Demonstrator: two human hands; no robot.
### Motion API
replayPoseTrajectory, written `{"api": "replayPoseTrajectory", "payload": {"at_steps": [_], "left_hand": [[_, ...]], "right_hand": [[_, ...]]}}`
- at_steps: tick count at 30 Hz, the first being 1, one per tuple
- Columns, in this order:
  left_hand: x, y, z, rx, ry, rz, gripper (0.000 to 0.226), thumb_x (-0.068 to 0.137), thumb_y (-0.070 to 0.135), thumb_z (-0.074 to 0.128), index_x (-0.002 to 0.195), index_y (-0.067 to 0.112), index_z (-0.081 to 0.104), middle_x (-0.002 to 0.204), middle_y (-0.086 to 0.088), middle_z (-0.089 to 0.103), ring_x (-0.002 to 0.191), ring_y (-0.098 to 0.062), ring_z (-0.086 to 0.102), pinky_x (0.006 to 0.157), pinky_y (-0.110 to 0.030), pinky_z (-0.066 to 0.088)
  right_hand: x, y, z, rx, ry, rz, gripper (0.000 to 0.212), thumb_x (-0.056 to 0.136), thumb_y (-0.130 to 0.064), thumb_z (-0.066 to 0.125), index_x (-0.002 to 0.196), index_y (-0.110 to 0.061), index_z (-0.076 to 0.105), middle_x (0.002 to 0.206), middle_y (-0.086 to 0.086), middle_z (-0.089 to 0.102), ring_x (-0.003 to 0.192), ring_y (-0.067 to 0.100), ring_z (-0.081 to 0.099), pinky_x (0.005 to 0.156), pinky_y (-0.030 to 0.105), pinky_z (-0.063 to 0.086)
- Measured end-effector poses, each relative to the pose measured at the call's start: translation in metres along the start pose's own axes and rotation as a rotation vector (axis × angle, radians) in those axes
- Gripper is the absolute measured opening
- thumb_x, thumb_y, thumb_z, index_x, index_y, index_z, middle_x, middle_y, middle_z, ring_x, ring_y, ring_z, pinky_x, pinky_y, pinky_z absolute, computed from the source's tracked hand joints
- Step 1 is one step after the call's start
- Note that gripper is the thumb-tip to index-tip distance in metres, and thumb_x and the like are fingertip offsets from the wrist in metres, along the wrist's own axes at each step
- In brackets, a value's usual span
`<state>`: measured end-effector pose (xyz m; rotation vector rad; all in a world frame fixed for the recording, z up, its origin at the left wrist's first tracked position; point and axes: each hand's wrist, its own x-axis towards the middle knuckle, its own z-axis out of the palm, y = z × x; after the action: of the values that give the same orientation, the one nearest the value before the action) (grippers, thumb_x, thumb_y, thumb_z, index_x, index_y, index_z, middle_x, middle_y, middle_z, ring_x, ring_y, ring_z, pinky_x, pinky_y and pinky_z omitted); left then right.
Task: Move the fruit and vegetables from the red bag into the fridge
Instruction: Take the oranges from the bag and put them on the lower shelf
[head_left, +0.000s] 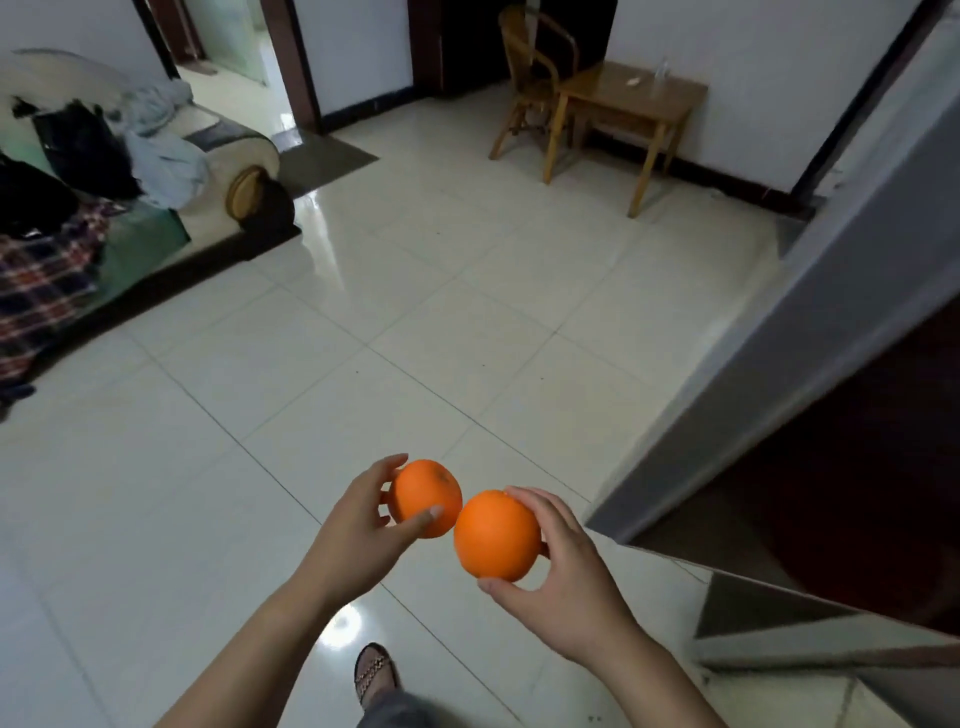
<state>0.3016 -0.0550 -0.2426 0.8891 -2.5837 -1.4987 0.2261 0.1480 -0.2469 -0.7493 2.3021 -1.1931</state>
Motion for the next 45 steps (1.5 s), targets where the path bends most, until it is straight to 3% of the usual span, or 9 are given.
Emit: {"api": "replayPoseTrajectory", "payload": {"at_steps": [3,7,14,19,24,33,38,45], "left_hand": [[0.041,-0.013,-0.063,0.039,0.022,0.004,0.067,0.076,0.049,0.065,0.134,0.032,0.036,0.136,0.005,0.043,0.112,-0.014,0.049,0.088,-0.030,0.047],[0.087,-0.027,-0.123,0.049,0.052,-0.025,0.067,0.077,0.048,0.065,0.135,0.029,0.037,0.138,0.002,0.043,0.114,-0.018,0.049,0.087,-0.032,0.047],[0.178,-0.014,-0.163,-0.066,0.067,-0.005,0.061,0.079,0.046,0.062,0.133,0.031,0.039,0.133,0.006,0.047,0.111,-0.014,0.051,0.081,-0.025,0.042],[0.269,0.026,-0.154,-0.094,-0.007,0.039,0.056,0.078,0.044,0.064,0.128,0.031,0.044,0.129,0.005,0.051,0.110,-0.015,0.055,0.079,-0.022,0.046],[0.378,0.094,-0.114,-0.074,-0.121,0.127,0.051,0.078,0.040,0.067,0.123,0.034,0.044,0.125,0.008,0.051,0.104,-0.011,0.054,0.068,-0.013,0.043],[0.517,0.245,0.019,-0.050,-0.456,0.357,0.048,0.078,0.037,0.070,0.120,0.033,0.048,0.119,0.010,0.054,0.096,-0.001,0.056,0.068,-0.014,0.043],[0.550,0.312,0.119,0.004,-0.725,0.421,0.050,0.078,0.037,0.069,0.123,0.031,0.048,0.120,0.007,0.053,0.093,0.000,0.056,0.064,-0.013,0.043],[0.578,0.417,0.261,0.099,-1.017,0.592,0.050,0.082,0.037,0.066,0.126,0.034,0.044,0.120,0.008,0.050,0.088,0.001,0.054,0.060,-0.010,0.039]], "right_hand": [[0.061,-0.037,0.029,0.036,-0.006,0.003,0.075,0.068,-0.044,0.078,0.121,-0.057,0.026,0.125,-0.039,0.023,0.115,0.002,0.042,0.090,0.020,0.047],[0.125,-0.072,0.053,0.067,0.008,0.013,0.079,0.067,-0.040,0.079,0.128,-0.051,0.028,0.136,-0.022,0.029,0.117,0.007,0.043,0.095,0.031,0.048],[0.230,-0.083,0.052,0.040,0.014,-0.004,0.078,0.068,-0.038,0.079,0.128,-0.048,0.030,0.136,-0.021,0.030,0.118,0.009,0.044,0.095,0.032,0.048],[0.313,-0.070,0.012,0.030,0.156,-0.044,0.075,0.069,-0.029,0.080,0.127,-0.044,0.034,0.136,-0.017,0.034,0.117,0.009,0.046,0.091,0.030,0.049],[0.389,-0.037,-0.060,-0.012,0.290,-0.029,0.075,0.071,-0.027,0.079,0.125,-0.045,0.030,0.136,-0.017,0.032,0.118,0.006,0.042,0.086,0.013,0.041],[0.422,0.026,-0.209,-0.104,0.649,0.146,0.076,0.069,-0.031,0.080,0.129,-0.038,0.033,0.132,-0.020,0.032,0.115,0.003,0.041,0.080,0.005,0.036],[0.397,0.074,-0.272,-0.105,0.830,0.289,0.076,0.068,-0.035,0.077,0.132,-0.031,0.036,0.136,-0.010,0.038,0.119,0.007,0.043,0.088,0.017,0.040],[0.375,0.124,-0.359,-0.051,1.151,0.518,0.074,0.069,-0.032,0.080,0.127,-0.036,0.035,0.126,-0.016,0.040,0.111,0.000,0.045,0.086,0.013,0.039]]}}
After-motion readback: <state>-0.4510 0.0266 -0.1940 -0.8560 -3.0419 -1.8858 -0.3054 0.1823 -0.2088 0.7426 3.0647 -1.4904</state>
